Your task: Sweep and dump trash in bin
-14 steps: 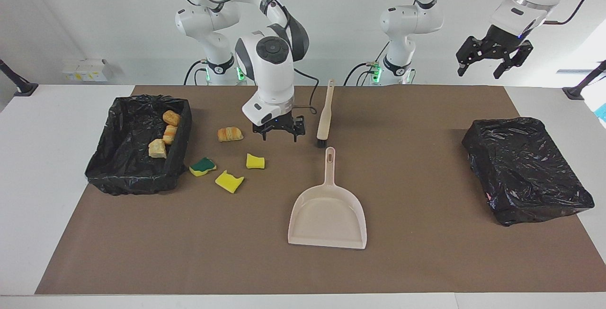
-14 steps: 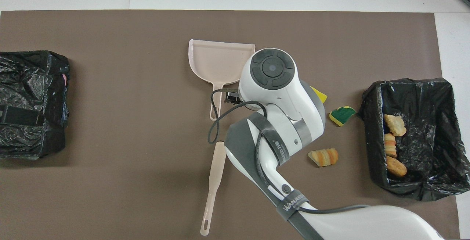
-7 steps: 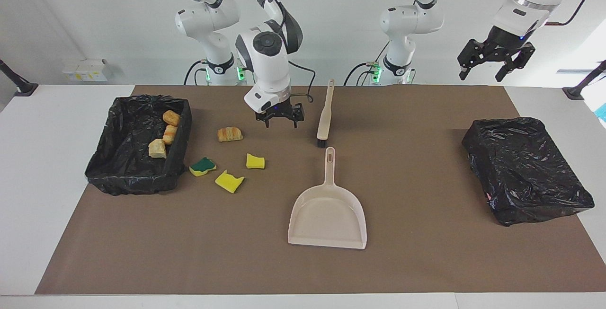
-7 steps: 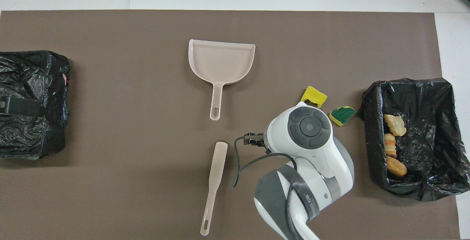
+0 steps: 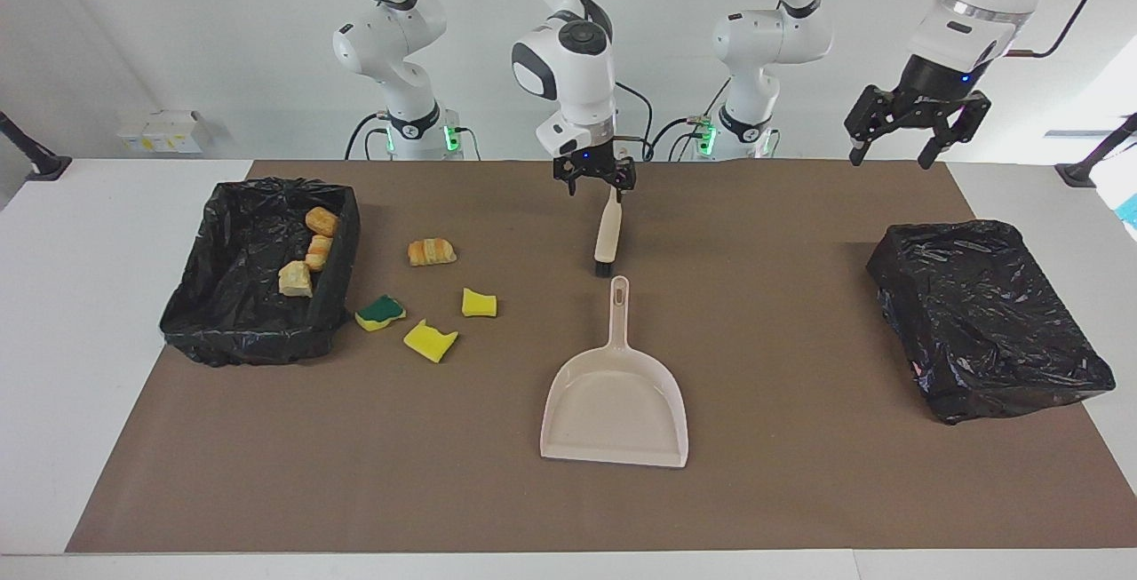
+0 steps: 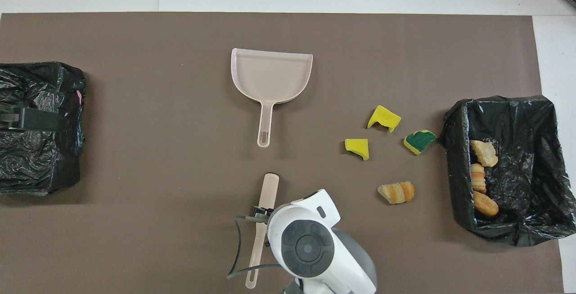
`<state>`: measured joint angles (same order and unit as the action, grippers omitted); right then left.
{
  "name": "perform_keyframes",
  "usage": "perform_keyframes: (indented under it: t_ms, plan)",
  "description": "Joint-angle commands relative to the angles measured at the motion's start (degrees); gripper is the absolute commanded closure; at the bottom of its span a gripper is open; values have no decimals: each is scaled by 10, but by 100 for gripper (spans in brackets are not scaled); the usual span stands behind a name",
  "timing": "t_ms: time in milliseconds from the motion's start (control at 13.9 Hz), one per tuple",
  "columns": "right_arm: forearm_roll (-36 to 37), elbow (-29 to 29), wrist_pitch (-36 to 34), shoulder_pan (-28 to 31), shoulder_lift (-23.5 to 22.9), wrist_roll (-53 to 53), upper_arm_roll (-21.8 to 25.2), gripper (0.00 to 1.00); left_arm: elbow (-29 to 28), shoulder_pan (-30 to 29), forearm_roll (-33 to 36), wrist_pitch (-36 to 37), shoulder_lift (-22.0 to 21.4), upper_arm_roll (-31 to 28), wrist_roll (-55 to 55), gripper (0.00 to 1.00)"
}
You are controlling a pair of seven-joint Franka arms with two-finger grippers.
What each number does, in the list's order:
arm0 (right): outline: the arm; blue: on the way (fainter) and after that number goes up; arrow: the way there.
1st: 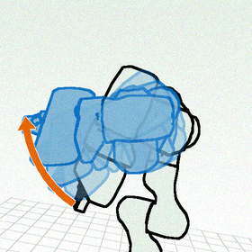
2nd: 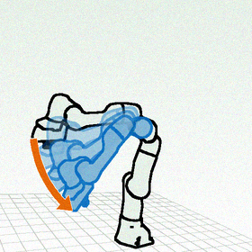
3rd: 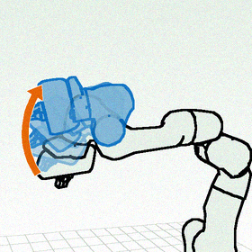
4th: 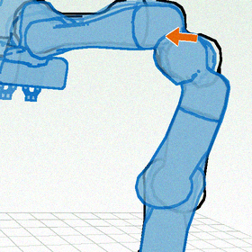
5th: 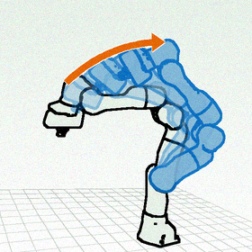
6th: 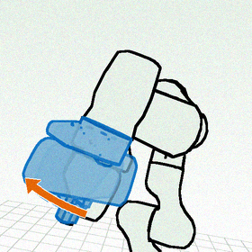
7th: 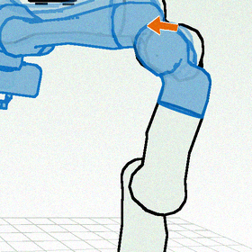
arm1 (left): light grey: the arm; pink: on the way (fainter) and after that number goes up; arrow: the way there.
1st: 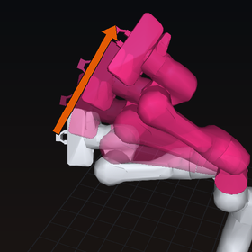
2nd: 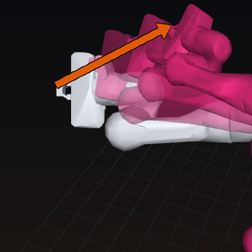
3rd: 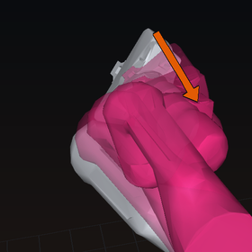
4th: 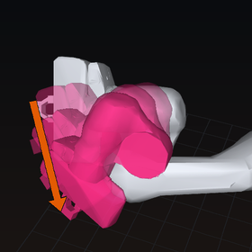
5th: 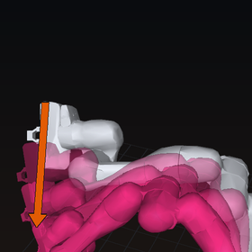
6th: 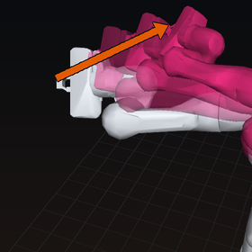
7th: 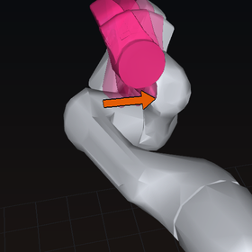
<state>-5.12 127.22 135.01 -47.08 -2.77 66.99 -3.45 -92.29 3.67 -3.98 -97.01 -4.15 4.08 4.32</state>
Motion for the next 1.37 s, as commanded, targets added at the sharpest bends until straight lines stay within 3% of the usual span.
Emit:
perform_keyframes:
  t_ms: [0,144,433,649,722,794,866,1010,1299]
  plan:
    - [-10,5,36,-43,-25,65,3,0,11,50,-32,-70,69,-7,61,0]
    - [-10,10,35,-57,-27,72,3,7,22,76,-36,-124,100,-6,67,0]
    - [-10,11,28,-61,-26,77,3,43,37,139,-36,-193,171,5,132,0]
    - [-9,5,29,-61,-28,75,3,52,54,185,-32,-214,238,5,149,0]
    - [-9,3,28,-61,-27,75,3,63,63,194,-31,-214,258,5,149,0]
    - [-10,2,28,-61,-25,76,4,84,62,203,-30,-213,265,5,149,0]
    - [-10,0,27,-57,-20,77,4,98,56,219,-29,-210,266,5,148,0]
    - [-10,-1,7,-49,-4,75,5,100,39,232,-30,-204,274,5,146,0]
    - [-9,-3,-139,19,50,19,5,100,13,244,-33,-214,279,6,144,0]
